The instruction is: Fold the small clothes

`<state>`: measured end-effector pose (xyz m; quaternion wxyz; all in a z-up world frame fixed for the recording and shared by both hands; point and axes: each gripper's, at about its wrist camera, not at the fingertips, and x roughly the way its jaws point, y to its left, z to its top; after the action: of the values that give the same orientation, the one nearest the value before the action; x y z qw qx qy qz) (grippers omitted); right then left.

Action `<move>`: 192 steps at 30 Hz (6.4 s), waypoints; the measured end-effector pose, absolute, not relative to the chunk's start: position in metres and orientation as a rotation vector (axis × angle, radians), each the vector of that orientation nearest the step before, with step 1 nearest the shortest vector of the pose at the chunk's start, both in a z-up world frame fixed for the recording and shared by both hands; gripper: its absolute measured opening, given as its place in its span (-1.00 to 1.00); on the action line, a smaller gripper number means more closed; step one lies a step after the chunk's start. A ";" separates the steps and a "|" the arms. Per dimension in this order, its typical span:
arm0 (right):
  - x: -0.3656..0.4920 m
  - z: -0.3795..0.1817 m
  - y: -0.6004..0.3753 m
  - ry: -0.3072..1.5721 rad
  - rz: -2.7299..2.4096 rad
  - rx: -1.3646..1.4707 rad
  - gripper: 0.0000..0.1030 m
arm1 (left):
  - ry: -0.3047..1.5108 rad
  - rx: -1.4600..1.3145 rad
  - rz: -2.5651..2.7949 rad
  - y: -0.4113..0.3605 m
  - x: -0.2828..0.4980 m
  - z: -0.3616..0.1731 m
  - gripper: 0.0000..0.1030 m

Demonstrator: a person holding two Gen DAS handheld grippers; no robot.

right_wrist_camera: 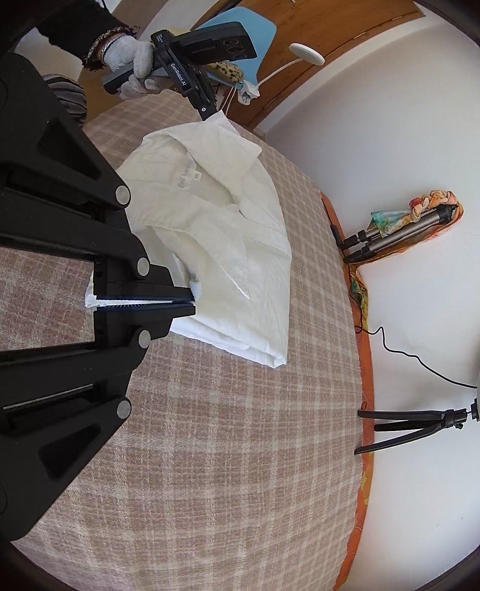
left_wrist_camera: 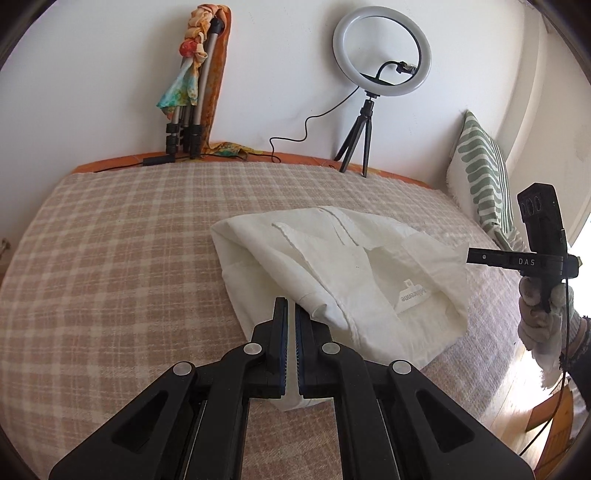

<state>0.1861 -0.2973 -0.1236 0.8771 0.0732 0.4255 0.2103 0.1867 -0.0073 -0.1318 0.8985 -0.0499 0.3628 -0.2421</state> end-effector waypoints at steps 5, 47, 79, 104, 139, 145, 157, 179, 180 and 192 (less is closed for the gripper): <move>0.172 -0.135 -0.298 0.914 0.415 0.099 -0.96 | 0.770 -0.029 -0.495 -0.006 0.170 -0.137 -0.96; 0.175 -0.135 -0.312 1.045 0.443 0.272 -0.65 | 0.957 -0.469 -0.546 0.037 0.186 -0.138 -0.93; 0.304 -0.158 -0.185 1.043 0.525 0.088 -0.39 | 0.906 -0.220 -0.447 -0.041 0.288 -0.147 -0.77; 0.266 -0.150 -0.331 1.023 0.332 0.461 0.17 | 0.977 -0.558 -0.384 0.047 0.284 -0.160 -0.46; 0.204 -0.180 -0.295 1.064 0.486 0.534 -0.65 | 0.976 -0.540 -0.489 0.005 0.242 -0.167 -0.68; 0.191 -0.146 -0.264 1.000 0.443 0.291 -0.71 | 0.910 -0.422 -0.497 -0.013 0.233 -0.145 -0.77; 0.175 -0.087 -0.252 0.872 0.405 0.055 -0.76 | 0.852 -0.353 -0.595 -0.063 0.226 -0.114 -0.81; 0.222 -0.046 -0.370 0.741 0.134 -0.152 -0.77 | 0.818 -0.322 -0.729 -0.228 0.316 -0.083 -0.82; 0.226 -0.045 -0.376 0.735 0.122 -0.163 -0.77 | 0.816 -0.320 -0.730 -0.235 0.321 -0.082 -0.82; 0.285 -0.047 -0.451 0.700 -0.027 -0.223 -0.78 | 0.815 -0.267 -0.708 -0.330 0.382 -0.081 -0.82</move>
<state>0.2852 -0.4508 -0.0468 0.9331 -0.1091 0.3423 -0.0134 0.3823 -0.3297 -0.0809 0.8494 -0.1267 0.3868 -0.3360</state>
